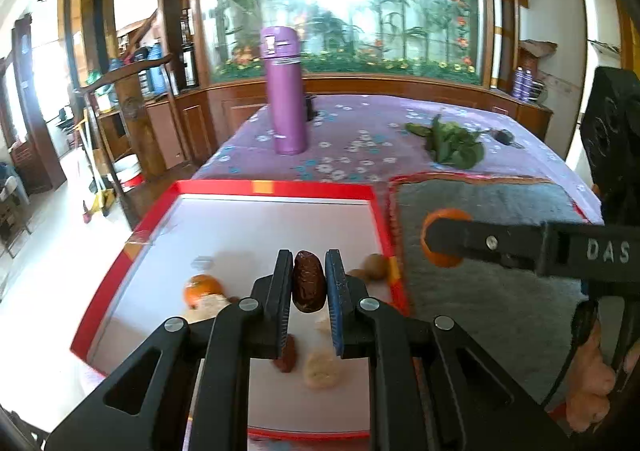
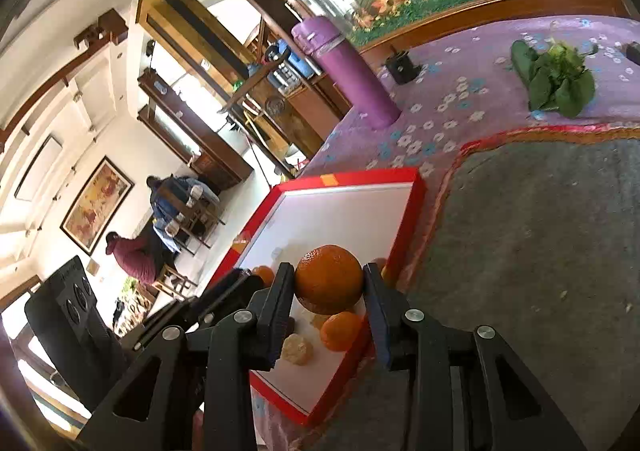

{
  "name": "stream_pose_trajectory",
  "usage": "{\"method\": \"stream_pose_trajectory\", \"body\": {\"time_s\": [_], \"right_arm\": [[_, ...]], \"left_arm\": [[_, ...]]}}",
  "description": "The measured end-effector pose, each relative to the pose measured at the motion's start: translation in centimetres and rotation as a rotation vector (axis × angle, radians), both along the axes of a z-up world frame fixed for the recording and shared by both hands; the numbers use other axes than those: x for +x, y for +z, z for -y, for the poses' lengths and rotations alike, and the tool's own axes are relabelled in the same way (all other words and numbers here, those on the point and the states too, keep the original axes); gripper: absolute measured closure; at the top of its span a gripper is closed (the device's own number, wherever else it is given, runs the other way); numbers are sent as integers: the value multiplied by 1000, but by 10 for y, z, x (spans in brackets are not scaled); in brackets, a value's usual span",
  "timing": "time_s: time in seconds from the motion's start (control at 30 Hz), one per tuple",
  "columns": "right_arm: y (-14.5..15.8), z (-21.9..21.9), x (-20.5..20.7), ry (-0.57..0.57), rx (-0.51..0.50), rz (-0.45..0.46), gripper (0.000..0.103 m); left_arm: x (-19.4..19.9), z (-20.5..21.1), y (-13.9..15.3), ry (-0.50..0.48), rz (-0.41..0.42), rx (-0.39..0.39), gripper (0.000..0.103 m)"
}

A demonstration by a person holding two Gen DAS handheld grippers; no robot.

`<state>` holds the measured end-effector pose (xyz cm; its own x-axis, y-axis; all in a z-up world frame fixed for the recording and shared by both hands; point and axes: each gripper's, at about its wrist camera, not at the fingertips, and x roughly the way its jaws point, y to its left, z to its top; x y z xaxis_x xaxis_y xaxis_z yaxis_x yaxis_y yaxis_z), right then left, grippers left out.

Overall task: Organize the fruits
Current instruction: 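Carry the date and mandarin over the white tray with both tools, then open both tools to drop the date and mandarin into the tray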

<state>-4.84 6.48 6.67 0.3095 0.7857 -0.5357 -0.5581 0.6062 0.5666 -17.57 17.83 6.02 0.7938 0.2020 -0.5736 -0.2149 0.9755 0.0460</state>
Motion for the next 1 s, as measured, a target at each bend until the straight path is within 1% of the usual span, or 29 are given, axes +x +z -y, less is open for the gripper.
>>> {"method": "stream_pose_trajectory", "body": {"time_s": [0.23, 0.47, 0.67, 1.0], "right_arm": [[-11, -24, -6, 45, -37, -3, 68], [-17, -43, -9, 73, -69, -7, 68], [-25, -55, -7, 82, -93, -17, 68], [-33, -66, -3, 65, -125, -16, 68]], "left_arm": [[-4, -17, -7, 56, -3, 21, 89], [-5, -30, -12, 82, -16, 10, 89], [-3, -36, -16, 89, -27, 8, 89], [3, -44, -27, 114, -62, 2, 89]]}}
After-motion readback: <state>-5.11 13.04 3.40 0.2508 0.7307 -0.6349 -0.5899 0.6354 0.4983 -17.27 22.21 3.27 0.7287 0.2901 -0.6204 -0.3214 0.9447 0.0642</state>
